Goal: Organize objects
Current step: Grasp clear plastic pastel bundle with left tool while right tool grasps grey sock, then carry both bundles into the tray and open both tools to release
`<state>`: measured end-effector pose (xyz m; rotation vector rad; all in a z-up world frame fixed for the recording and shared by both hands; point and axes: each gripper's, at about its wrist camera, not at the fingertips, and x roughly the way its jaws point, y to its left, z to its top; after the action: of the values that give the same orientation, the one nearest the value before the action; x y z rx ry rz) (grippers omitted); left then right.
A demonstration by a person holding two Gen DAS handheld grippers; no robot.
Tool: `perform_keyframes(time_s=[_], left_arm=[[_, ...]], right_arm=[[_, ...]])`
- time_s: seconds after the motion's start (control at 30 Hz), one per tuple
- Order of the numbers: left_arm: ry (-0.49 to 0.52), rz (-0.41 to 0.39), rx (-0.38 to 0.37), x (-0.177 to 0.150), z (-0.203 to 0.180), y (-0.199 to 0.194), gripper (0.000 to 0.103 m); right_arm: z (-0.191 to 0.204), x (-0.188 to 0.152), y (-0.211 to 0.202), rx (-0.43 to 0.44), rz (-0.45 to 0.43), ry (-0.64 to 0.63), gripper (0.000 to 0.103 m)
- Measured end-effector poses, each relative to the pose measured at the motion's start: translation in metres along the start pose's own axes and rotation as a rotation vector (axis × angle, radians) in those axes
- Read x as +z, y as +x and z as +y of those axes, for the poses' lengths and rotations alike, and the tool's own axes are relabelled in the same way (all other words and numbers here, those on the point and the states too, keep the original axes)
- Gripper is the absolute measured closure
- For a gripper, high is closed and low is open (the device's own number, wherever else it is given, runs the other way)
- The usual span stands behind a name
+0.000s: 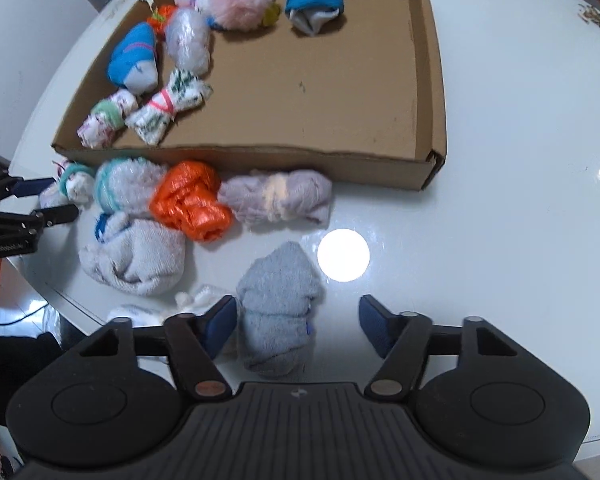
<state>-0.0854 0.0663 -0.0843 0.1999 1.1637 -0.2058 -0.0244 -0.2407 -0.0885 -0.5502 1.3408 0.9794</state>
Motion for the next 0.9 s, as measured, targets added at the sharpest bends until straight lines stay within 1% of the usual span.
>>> perform_keyframes(time_s=[0.07, 0.13, 0.37, 0.5, 0.57, 0.63, 0.7, 0.73, 0.8, 0.9], left_arm=[[-0.002, 0.006, 0.005, -0.001, -0.001, -0.001, 0.04], [-0.01, 0.017, 0.008, -0.002, -0.002, -0.001, 0.04], [-0.037, 0.052, 0.035, -0.003, 0.0, -0.007, 0.04], [-0.063, 0.07, 0.068, 0.0, 0.005, -0.02, 0.04], [-0.071, 0.063, 0.085, 0.002, 0.006, -0.029, 0.04], [-0.072, 0.028, 0.089, 0.009, 0.006, -0.042, 0.04], [-0.07, -0.038, 0.083, 0.019, 0.002, -0.056, 0.04], [-0.069, -0.072, 0.077, 0.025, 0.0, -0.063, 0.04], [-0.065, -0.139, 0.064, 0.035, -0.004, -0.076, 0.04], [-0.057, -0.2, 0.032, 0.051, -0.015, -0.085, 0.04]], right_arm=[[0.002, -0.001, 0.0, -0.001, -0.001, -0.019, 0.055], [0.004, -0.002, 0.0, 0.006, 0.001, -0.027, 0.068], [-0.002, -0.005, -0.007, -0.004, -0.02, -0.031, 0.069], [-0.008, -0.01, -0.017, -0.003, -0.046, -0.017, 0.069], [-0.013, -0.008, -0.023, 0.006, -0.064, 0.0, 0.069], [-0.017, -0.01, -0.032, 0.017, -0.091, 0.015, 0.069], [-0.022, -0.011, -0.042, 0.028, -0.13, 0.028, 0.069], [-0.022, -0.003, -0.044, 0.033, -0.148, 0.034, 0.069], [-0.027, 0.0, -0.052, 0.046, -0.189, 0.052, 0.069], [-0.028, 0.013, -0.055, 0.052, -0.245, 0.068, 0.069]])
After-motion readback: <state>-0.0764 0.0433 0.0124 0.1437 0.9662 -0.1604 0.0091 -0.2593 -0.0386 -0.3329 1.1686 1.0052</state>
